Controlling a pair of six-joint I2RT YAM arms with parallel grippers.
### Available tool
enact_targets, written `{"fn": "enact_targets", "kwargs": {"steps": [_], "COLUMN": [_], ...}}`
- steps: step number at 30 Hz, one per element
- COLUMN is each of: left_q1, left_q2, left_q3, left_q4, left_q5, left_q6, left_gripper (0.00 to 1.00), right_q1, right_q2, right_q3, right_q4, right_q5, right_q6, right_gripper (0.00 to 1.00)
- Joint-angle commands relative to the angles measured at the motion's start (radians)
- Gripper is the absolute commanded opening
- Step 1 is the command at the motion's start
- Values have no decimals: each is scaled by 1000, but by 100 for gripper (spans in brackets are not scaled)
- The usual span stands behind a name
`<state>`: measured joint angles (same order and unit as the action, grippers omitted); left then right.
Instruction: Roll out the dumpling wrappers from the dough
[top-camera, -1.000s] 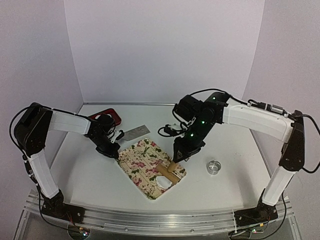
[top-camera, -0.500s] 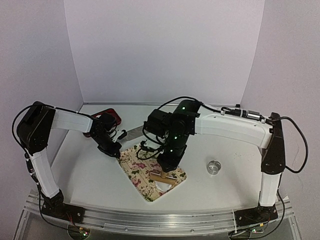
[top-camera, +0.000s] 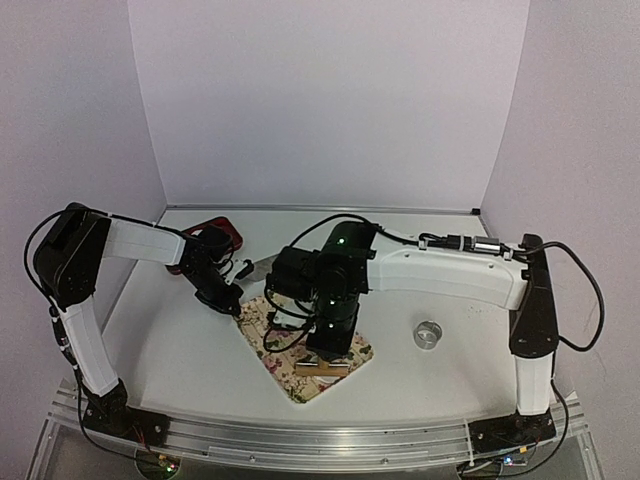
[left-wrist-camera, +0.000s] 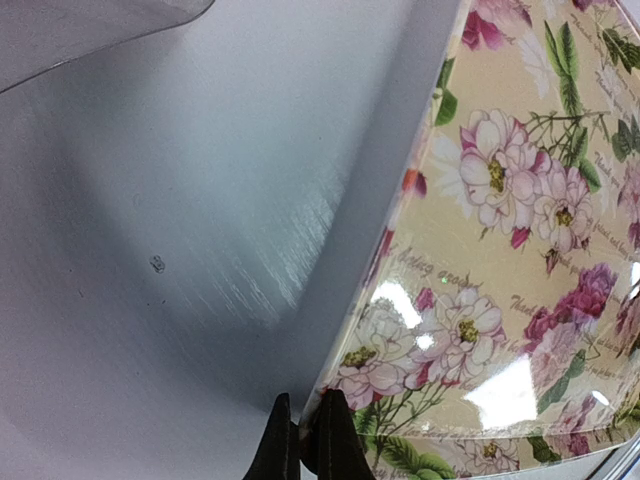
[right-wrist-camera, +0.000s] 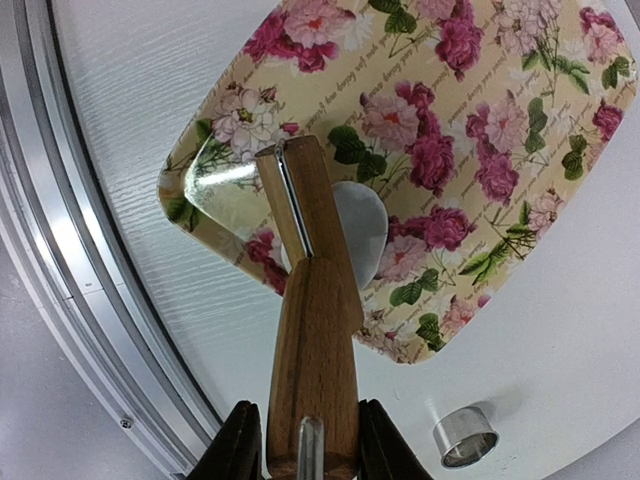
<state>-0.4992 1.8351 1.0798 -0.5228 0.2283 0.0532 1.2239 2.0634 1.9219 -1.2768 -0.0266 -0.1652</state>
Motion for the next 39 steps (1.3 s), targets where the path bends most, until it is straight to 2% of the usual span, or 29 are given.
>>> {"fn": "enact_targets", "kwargs": {"steps": [1, 12, 26, 30, 35, 39], "left_q1": [-7, -7, -7, -7, -6, -7], "left_q2": [38, 39, 41, 31, 10, -45], "left_q3": [-20, -26, -58, -51, -38, -100], "left_q4": [-6, 0, 26, 12, -50, -28], "left_q5": [-30, -30, -27, -47, -111, -75], "left_q6": [17, 16, 10, -40, -200, -322], "left_gripper": [0, 0, 0, 0, 0, 0], "right_q1": [30, 63, 64, 61, 49, 46], "right_q2": [54, 131, 200, 170, 142, 128], "right_q3": [-6, -71, -224, -110, 194, 355], "right_q4": [-57, -39, 132, 101, -63, -157], "right_q5": [27, 39, -17, 24, 168, 203], "right_q6": [-22, 7, 57, 103, 187, 242], "right_gripper": [0, 0, 0, 0, 0, 0]}}
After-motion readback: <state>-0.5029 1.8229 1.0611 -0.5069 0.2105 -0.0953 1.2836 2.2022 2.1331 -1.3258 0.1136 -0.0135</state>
